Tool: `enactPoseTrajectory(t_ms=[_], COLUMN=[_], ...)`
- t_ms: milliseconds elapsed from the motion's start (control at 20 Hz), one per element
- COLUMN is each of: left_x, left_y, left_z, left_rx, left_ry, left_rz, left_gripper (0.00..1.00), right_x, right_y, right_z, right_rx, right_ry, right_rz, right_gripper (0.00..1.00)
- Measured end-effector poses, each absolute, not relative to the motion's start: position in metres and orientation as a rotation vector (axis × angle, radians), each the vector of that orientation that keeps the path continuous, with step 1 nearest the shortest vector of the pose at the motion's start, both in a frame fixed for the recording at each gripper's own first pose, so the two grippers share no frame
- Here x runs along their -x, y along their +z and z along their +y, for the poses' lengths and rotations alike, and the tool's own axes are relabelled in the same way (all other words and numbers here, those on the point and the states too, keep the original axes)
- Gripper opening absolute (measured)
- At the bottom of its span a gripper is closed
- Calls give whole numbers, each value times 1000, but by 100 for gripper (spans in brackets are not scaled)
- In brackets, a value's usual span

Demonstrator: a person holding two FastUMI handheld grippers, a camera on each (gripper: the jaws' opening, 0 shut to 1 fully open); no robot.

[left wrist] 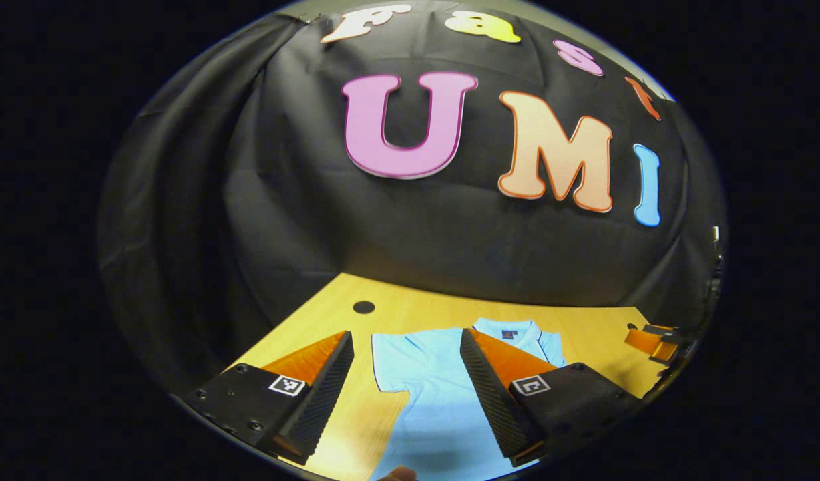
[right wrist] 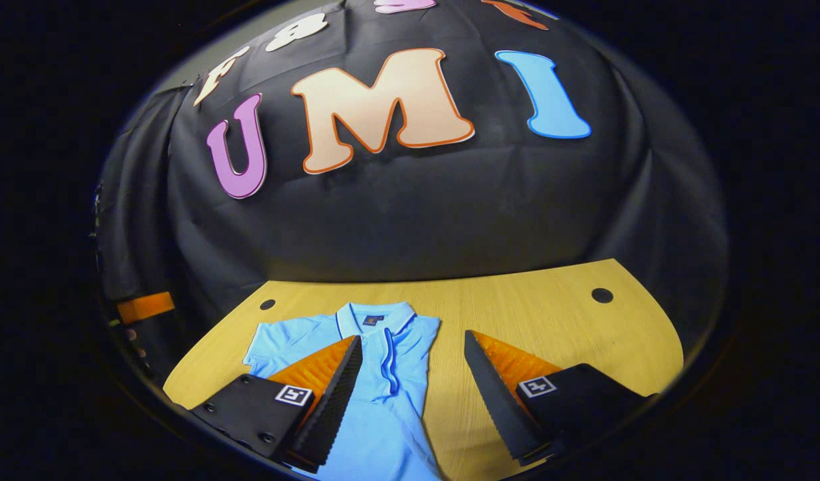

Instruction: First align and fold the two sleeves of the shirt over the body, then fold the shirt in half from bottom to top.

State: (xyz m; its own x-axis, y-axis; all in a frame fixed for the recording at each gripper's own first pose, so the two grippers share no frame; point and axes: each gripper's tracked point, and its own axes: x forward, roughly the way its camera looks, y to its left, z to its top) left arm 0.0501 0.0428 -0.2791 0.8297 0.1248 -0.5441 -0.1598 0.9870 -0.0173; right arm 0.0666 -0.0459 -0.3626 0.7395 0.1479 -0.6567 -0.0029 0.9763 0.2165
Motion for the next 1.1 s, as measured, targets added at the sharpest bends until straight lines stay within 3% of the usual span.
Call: enactPoseTrajectory(t_ms=[200,250,300,550,600,850,900,1100], left_x=[-66,-70,-74,-92,-94,-99,-101,-97], left_y=[-346,-360,-376,-438,-446,-484,-486,-492], left_z=[67,74,77,90,92,91,94,93], left_rx=[98,104,114,101,93,87,69,-14], left_ry=[130,130,125,96,91,110,120,118], left_rz=[706,736,765,885,912,1068,1089,1153], left_gripper=[96,96,96,96,96,96,96,94], right_x=[-46,-41,-34,-8,-1,28,30,32], right_y=[-356,-357,-359,-363,-365,-369,-368,-364], right_z=[-58,-59,-59,-60,-58,-51,-49,-50], right_rx=[-172,-161,-150,-84,-73,-42,-44,-62], right_ry=[4,-12,-25,-83,-85,-87,-89,-98], right_rz=[758,768,779,814,822,876,875,864], right_gripper=[96,90,96,98,94,94,98,94])
